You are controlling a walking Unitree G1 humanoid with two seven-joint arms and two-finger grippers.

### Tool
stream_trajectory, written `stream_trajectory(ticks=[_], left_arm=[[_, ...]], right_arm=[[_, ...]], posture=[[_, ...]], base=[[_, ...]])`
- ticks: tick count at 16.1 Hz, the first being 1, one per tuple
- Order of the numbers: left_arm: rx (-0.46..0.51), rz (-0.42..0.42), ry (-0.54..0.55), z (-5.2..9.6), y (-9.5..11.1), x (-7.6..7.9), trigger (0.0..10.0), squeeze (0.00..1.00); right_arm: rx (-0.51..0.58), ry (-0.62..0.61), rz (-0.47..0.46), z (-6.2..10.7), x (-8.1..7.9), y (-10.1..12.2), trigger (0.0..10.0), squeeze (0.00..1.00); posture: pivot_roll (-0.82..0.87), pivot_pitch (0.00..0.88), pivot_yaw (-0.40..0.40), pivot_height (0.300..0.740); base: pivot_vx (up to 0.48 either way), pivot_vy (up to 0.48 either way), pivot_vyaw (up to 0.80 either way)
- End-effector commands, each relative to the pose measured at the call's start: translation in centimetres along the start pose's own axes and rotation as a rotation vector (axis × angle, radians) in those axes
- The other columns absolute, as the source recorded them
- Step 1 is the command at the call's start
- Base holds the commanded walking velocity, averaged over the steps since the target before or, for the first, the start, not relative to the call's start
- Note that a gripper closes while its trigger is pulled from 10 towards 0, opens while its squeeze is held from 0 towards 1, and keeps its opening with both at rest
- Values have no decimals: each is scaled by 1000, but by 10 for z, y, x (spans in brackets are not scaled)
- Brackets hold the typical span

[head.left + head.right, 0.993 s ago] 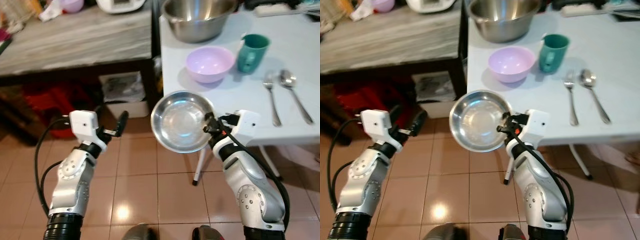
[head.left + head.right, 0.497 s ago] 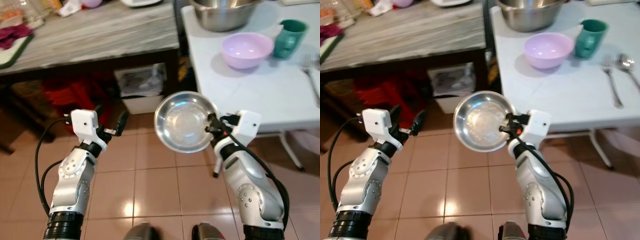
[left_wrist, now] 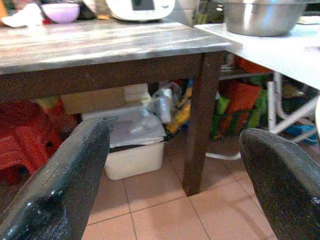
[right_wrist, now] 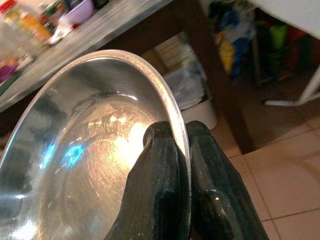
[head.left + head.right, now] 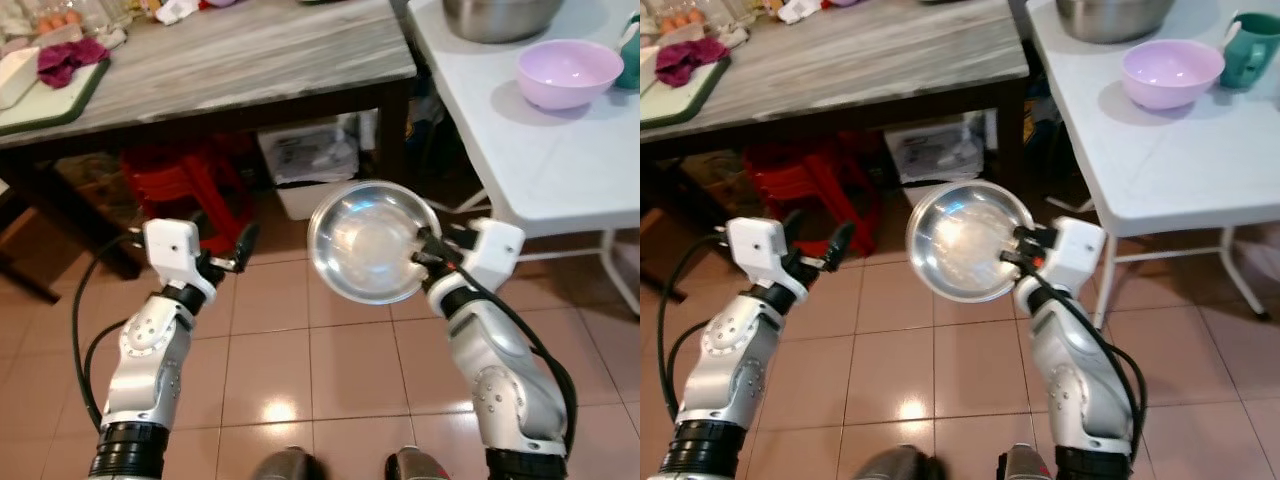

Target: Setting the table

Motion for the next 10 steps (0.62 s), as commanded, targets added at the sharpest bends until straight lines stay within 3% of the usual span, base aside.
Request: stream_trajectory(ticks=[1,6,10], left_arm=[[-1,-22,18,2,2,-8,10000,0],[-3,-23,21,0,1,-7,10000,0],[14,-19,22,0,2,-5,10000,0]], right_arm=[[13,36,-13,-1,-12,1,10000,0],[21,27,-17,-3,-10,3,10000,0],[27,33,-14,-3,-11,3,10000,0]], posture=[[-90,182,137,740],[-91,178,137,740],[-93,174,136,740]], base=[[0,476,0],[0,426,0],[0,0,0]])
Point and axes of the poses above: a point about 5 cm out from each wrist's last joint towards the gripper, its own z axis pointing back from the gripper into the wrist, its own y axis along the axis of the wrist's last joint, x = y × z, the point moved 3 cm from there along -z, pointing out of the wrist towards the gripper, and after that the axes turned 3 degrees about z, right-handed, at the moved point
